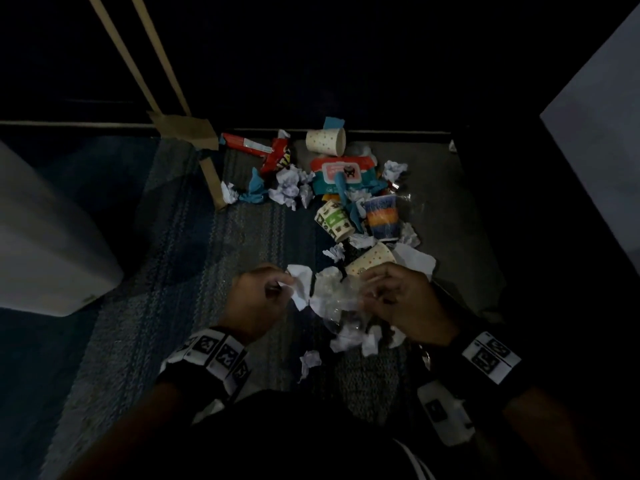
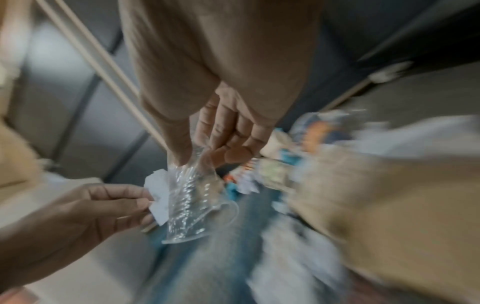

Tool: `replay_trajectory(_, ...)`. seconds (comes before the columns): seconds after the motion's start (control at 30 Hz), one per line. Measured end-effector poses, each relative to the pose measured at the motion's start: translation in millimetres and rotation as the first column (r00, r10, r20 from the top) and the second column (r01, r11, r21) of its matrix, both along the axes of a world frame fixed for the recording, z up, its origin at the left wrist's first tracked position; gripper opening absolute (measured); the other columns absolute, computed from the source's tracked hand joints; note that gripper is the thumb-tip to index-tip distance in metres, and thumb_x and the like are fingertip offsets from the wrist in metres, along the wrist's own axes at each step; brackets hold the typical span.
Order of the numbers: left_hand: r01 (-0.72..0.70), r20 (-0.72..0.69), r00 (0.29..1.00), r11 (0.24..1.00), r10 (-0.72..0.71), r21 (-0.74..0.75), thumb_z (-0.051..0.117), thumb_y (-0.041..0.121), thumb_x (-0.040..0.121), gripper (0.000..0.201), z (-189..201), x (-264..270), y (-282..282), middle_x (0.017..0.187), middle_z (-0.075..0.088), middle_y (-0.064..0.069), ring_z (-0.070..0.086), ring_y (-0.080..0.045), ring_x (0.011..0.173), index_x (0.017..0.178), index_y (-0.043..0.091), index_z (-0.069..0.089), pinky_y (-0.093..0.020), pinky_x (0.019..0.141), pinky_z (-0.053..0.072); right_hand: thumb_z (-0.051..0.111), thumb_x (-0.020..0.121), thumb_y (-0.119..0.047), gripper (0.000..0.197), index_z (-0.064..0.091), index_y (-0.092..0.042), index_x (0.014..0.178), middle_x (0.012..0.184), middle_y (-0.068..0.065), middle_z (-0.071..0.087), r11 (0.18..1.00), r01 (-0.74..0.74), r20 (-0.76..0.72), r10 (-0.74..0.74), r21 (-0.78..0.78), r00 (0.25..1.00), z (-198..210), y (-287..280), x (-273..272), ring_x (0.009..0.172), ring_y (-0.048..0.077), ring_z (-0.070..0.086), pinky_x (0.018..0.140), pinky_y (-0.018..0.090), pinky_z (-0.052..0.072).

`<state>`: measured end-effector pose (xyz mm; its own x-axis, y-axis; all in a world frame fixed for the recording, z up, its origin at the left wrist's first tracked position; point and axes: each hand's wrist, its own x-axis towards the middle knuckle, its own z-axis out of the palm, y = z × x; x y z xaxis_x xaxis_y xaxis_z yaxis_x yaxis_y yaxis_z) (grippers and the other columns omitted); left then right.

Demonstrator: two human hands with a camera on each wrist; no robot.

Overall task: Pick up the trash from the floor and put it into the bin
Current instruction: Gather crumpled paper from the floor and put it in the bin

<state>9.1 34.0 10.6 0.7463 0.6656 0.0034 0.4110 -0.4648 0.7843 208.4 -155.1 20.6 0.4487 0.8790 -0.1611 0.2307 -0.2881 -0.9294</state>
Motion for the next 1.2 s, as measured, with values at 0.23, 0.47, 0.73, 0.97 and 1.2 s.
replay_trajectory(0.23,-0.248,0.197,0.958,0.949,0.210,0.193,0.074,0.000,0.075,0.018,63,-38,58,0.097,0.064,0.000,0.062,-0.006,0.079,0.092,0.008,0.073,-0.001,0.072,0.044,0.077,0.083,-0.018,0.029,0.064,-0.019,0.110,0.094,-0.001,0.074,0.984,-0.121,0.020,0.119,0.130,0.993,58,91,-16,0.093,0.017,0.069,0.082,0.036,0.057)
replay_trajectory(0.47,-0.486,0.361,0.847,0.843,0.390,0.230,0.070,0.008,0.081,0.016,126,-100,114,0.103,0.062,0.007,0.064,-0.003,0.080,0.094,0.017,0.071,-0.019,0.075,0.053,0.081,0.077,-0.010,0.036,0.061,-0.013,0.107,0.089,0.006,0.075,0.927,-0.148,0.006,0.156,0.344,0.988,118,201,-60,0.085,0.018,0.070,0.079,0.024,0.054)
replay_trajectory(0.73,-0.781,0.577,0.609,0.538,0.544,0.317,0.066,0.004,0.083,0.018,198,-169,153,0.106,0.059,0.004,0.062,-0.006,0.076,0.098,0.011,0.070,-0.011,0.060,0.050,0.082,0.075,-0.009,0.044,0.053,-0.015,0.108,0.085,0.005,0.075,0.798,-0.139,-0.080,0.228,0.586,0.970,187,319,-149,0.074,0.013,0.067,0.072,0.023,0.054)
replay_trajectory(0.97,-0.820,0.452,0.554,0.364,0.699,0.442,0.071,0.016,0.080,0.029,215,-219,181,0.107,0.059,0.003,0.056,-0.007,0.086,0.108,0.013,0.066,-0.028,0.080,0.051,0.087,0.070,-0.017,0.040,0.058,-0.012,0.097,0.086,0.006,0.072,0.761,-0.154,-0.106,0.280,0.630,0.954,209,372,-224,0.075,0.018,0.070,0.065,0.028,0.058)
replay_trajectory(1.2,-0.758,-0.031,0.549,0.513,0.835,0.403,0.068,0.026,0.083,0.030,206,-231,181,0.140,0.052,-0.007,0.050,-0.026,0.126,0.110,0.013,0.071,-0.028,0.104,0.035,0.086,0.068,-0.034,0.032,0.062,-0.021,0.084,0.092,-0.004,0.065,0.785,-0.316,0.192,0.252,0.533,0.949,175,391,-253,0.086,0.010,0.063,0.075,0.030,0.056)
